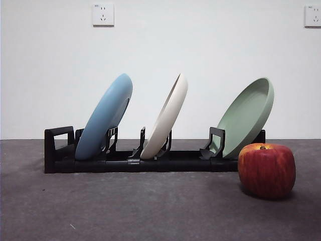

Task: Take the blue plate from the plate rack,put the plate on the table,take the apple from the table,put the apple in the plate

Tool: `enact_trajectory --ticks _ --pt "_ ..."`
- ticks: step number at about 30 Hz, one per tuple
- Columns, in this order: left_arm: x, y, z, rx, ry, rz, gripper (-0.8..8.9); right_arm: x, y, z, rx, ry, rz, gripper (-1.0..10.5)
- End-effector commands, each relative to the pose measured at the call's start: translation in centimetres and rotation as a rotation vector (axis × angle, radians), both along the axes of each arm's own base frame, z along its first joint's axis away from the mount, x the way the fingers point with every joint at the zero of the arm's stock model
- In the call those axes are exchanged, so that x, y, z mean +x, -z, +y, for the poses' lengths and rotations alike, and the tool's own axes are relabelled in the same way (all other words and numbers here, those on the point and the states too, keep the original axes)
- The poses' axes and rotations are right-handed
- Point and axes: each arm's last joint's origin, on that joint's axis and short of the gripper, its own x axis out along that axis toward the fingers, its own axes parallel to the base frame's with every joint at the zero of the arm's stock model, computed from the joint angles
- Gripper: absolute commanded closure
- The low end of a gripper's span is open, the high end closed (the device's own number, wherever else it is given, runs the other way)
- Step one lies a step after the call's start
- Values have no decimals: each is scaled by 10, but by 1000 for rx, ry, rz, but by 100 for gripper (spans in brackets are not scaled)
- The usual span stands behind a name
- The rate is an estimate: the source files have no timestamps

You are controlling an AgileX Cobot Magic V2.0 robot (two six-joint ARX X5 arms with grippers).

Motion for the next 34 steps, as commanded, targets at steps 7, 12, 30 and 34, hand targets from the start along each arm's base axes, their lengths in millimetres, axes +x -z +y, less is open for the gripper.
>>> enact_trajectory --ticks 7,12,30,34 --pt "17 -45 -3 -18 61 90 819 9 -66 1 24 4 25 956" --pt "39 -73 -8 -7 200 166 819 25 -99 4 5 -54 81 954" --pt "118 -116 -29 -3 540 395 572 97 -115 22 35 -504 392 674" --pt "131 -117 -38 17 524 418 562 99 -113 22 37 -503 405 658"
